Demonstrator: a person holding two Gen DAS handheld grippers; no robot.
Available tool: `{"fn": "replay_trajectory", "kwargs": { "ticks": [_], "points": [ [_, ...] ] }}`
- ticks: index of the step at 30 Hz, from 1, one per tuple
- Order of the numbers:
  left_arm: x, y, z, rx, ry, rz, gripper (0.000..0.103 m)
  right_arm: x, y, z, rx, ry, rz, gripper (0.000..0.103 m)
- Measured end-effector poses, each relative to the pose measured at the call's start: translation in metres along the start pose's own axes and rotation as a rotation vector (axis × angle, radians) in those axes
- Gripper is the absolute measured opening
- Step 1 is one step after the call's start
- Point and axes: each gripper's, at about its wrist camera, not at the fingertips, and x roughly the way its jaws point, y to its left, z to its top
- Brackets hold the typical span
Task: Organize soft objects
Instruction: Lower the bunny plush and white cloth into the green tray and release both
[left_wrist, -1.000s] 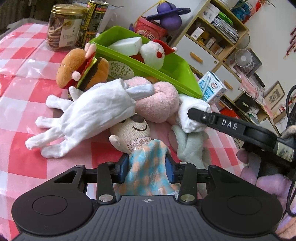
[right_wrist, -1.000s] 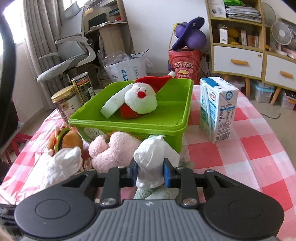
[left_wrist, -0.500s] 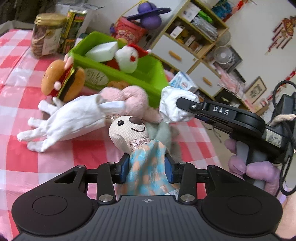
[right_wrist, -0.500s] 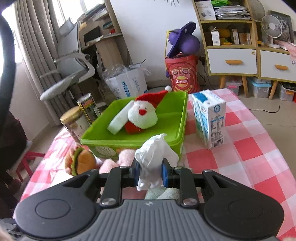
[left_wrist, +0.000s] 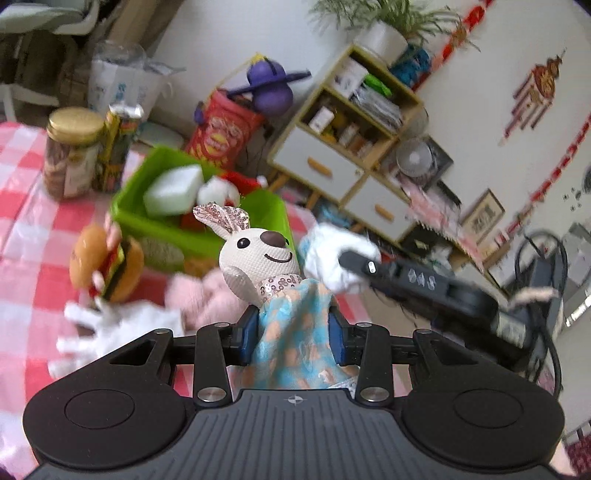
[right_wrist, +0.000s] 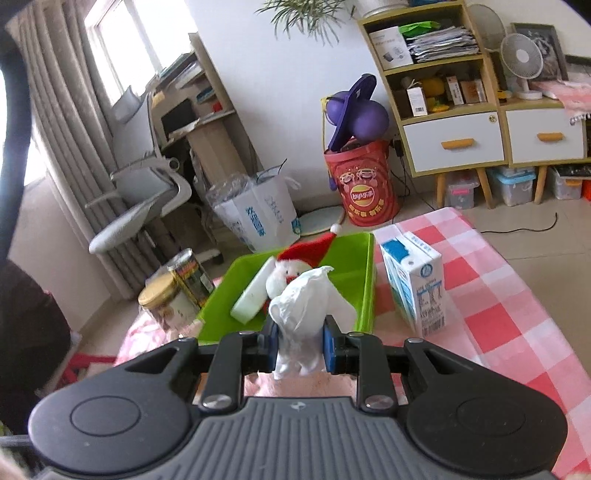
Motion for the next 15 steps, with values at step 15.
{"fn": "replay_trajectory", "kwargs": {
  "ticks": [15],
  "points": [
    [0.085, 0.037, 0.084, 0.067, -0.164, 0.151, 0.039, 0.054, 0.001, 0.024, 0.070, -0.086, 0.000, 0.013]
  ]
}}
